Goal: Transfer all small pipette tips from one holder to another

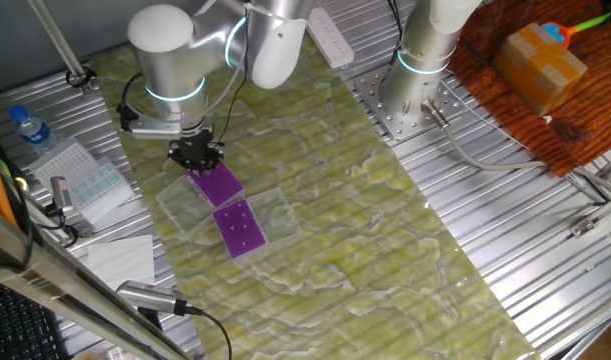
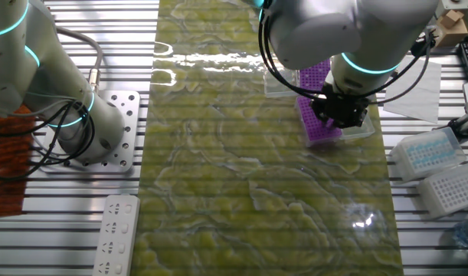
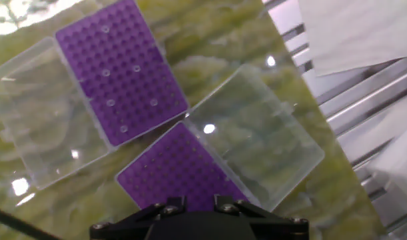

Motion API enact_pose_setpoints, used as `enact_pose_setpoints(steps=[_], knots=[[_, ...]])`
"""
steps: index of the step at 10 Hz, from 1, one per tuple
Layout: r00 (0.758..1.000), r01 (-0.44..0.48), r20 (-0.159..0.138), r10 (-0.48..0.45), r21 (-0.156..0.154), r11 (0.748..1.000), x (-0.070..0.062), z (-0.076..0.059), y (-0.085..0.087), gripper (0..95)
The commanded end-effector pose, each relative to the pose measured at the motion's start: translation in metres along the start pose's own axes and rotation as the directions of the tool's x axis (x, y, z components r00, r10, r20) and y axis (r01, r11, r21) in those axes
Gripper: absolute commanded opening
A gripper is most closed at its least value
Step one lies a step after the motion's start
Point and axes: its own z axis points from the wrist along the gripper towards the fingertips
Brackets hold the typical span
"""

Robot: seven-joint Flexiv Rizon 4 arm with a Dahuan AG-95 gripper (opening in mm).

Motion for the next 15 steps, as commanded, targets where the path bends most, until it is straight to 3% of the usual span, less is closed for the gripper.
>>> enact_pose_setpoints(steps=[1, 3, 4, 7, 9, 12, 14, 15], knots=[[1.0, -0.013, -0.009, 0.013, -0.009, 1.0, -0.001, -0.001, 0.0, 0.0], [1.0, -0.016, -0.012, 0.016, -0.012, 1.0, -0.002, -0.005, 0.0, 0.0], [0.998, -0.039, -0.049, 0.038, -0.038, 0.999, -0.009, -0.034, 0.006, 0.0], [0.995, -0.065, -0.081, 0.062, -0.042, 0.997, -0.028, -0.068, 0.023, 0.0], [0.988, -0.13, -0.087, 0.126, -0.05, 0.99, -0.057, -0.088, 0.042, 0.0], [0.973, -0.223, -0.076, 0.219, -0.044, 0.974, -0.094, -0.085, 0.063, 0.0], [0.963, -0.268, -0.051, 0.266, -0.051, 0.962, -0.108, -0.073, 0.072, 0.0], [0.963, -0.268, -0.051, 0.266, -0.051, 0.962, -0.108, -0.073, 0.072, 0.0]])
